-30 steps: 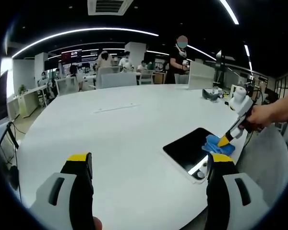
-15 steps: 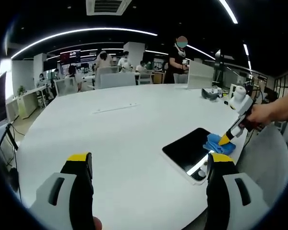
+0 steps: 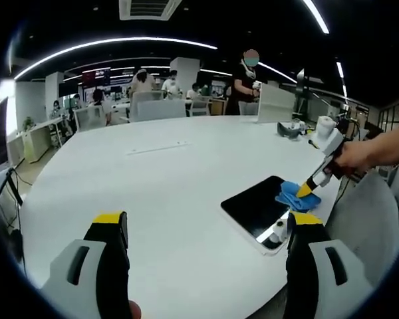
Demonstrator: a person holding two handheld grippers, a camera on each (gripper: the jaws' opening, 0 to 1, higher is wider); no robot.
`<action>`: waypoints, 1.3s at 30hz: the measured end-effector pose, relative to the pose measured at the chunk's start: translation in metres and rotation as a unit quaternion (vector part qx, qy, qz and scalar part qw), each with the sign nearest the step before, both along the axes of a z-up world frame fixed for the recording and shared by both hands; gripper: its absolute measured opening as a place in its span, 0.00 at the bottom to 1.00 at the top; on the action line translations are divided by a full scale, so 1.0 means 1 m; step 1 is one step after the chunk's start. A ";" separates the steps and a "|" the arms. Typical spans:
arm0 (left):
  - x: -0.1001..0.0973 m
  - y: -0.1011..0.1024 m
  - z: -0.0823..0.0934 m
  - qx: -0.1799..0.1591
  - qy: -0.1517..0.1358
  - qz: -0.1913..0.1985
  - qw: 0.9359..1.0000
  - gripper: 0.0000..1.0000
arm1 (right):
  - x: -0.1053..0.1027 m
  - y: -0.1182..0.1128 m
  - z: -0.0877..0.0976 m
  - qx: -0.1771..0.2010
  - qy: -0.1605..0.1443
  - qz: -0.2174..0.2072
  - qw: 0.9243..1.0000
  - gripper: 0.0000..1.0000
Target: Wipe the mirror surface with the cleaning cloth until all visible marks leave the cleaned area.
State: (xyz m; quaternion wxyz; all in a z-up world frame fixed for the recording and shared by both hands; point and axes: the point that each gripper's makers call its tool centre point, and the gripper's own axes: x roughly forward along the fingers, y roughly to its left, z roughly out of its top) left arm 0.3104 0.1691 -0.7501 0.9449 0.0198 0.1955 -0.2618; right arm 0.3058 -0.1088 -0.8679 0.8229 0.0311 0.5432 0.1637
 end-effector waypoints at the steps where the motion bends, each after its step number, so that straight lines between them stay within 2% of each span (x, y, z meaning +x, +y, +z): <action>1: 0.000 0.000 0.000 0.000 0.000 0.000 1.000 0.99 | 0.002 -0.001 0.000 0.000 0.000 0.000 1.000 0.00; 11: 0.000 0.004 0.001 -0.006 0.000 0.007 1.000 0.99 | 0.016 -0.003 0.000 -0.006 -0.002 0.004 1.000 0.00; 27: -0.007 0.008 -0.004 -0.003 0.016 0.028 0.999 0.99 | 0.046 -0.007 0.000 -0.017 0.002 0.018 1.000 0.00; 39: 0.004 0.006 -0.003 -0.007 0.015 0.035 0.999 0.99 | 0.074 -0.010 0.000 -0.021 -0.002 0.023 1.000 0.00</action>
